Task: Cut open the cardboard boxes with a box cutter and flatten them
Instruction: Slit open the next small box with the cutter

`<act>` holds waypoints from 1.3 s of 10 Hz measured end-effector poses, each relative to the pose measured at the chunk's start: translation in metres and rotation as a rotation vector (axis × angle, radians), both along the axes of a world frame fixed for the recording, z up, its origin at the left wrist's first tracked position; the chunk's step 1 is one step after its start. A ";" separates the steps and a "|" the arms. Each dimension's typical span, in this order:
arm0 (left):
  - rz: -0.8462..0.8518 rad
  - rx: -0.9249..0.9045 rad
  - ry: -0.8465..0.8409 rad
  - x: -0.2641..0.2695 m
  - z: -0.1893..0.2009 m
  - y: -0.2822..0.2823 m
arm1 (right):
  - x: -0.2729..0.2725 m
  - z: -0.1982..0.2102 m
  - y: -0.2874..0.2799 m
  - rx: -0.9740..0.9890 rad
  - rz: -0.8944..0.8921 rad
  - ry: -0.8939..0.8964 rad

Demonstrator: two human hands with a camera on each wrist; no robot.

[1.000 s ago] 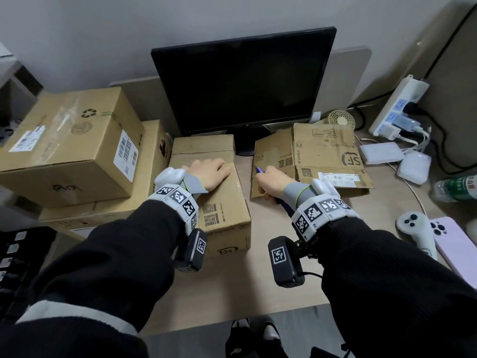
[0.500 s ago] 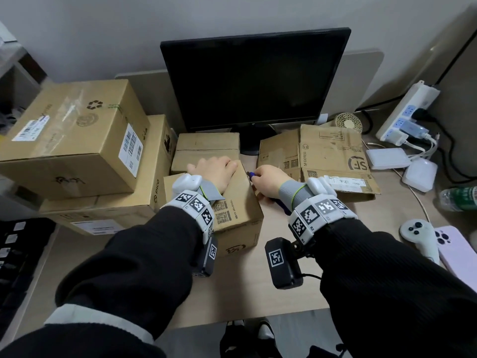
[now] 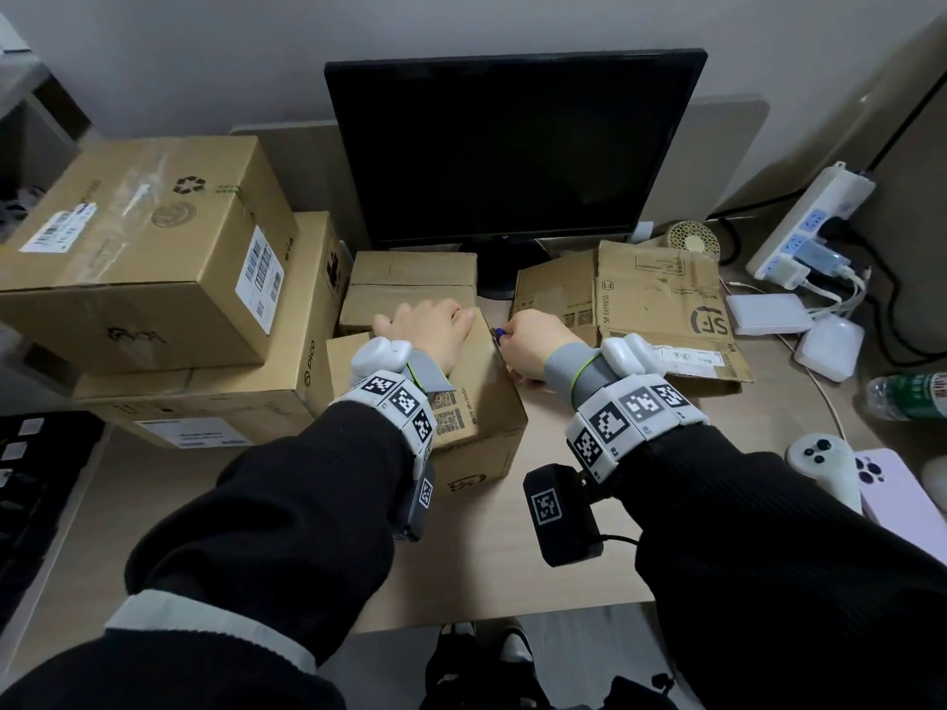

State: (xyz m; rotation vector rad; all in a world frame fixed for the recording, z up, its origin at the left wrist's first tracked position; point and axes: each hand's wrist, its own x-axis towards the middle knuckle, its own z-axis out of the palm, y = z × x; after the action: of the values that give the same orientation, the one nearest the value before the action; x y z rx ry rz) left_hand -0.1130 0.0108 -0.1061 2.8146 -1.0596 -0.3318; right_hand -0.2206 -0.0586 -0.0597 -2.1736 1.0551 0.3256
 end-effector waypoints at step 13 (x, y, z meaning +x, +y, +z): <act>0.061 -0.010 -0.004 -0.007 -0.001 -0.001 | -0.028 0.028 0.008 0.072 0.075 0.025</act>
State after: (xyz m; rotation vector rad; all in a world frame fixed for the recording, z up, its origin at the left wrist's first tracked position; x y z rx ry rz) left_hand -0.1195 0.0097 -0.1070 2.8332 -0.9712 -0.3140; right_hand -0.2489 -0.0502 -0.0318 -2.1531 0.9619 0.4199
